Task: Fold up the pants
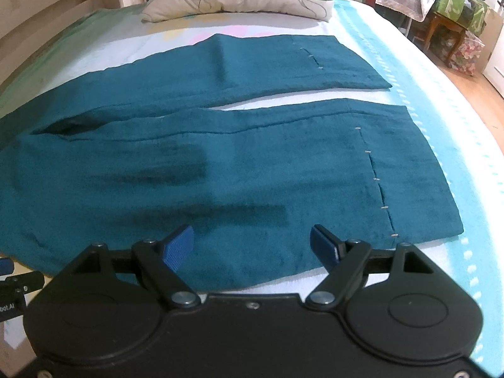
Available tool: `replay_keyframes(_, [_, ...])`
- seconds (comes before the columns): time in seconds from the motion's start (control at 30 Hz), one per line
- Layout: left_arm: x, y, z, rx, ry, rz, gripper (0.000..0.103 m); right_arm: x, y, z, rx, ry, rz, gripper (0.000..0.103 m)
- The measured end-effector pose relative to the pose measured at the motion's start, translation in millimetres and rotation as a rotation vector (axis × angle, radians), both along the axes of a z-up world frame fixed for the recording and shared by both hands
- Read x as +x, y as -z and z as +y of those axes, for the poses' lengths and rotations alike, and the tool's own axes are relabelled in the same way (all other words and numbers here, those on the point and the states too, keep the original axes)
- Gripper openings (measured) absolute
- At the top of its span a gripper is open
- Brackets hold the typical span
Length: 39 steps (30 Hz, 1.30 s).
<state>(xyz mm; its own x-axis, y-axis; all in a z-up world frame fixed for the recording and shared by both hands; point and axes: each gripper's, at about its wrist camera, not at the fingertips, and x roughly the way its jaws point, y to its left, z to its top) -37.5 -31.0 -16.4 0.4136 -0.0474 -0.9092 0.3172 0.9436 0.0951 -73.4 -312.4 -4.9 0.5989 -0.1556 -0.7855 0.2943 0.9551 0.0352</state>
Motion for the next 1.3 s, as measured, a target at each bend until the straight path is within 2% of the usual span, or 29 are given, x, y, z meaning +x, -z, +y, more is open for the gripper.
replay_keyframes(1.3, [3.8,1.0,4.8,-0.006,-0.029,0.007,0.051,3.2,2.7,2.5,0.007,-0.022,0.022,0.081])
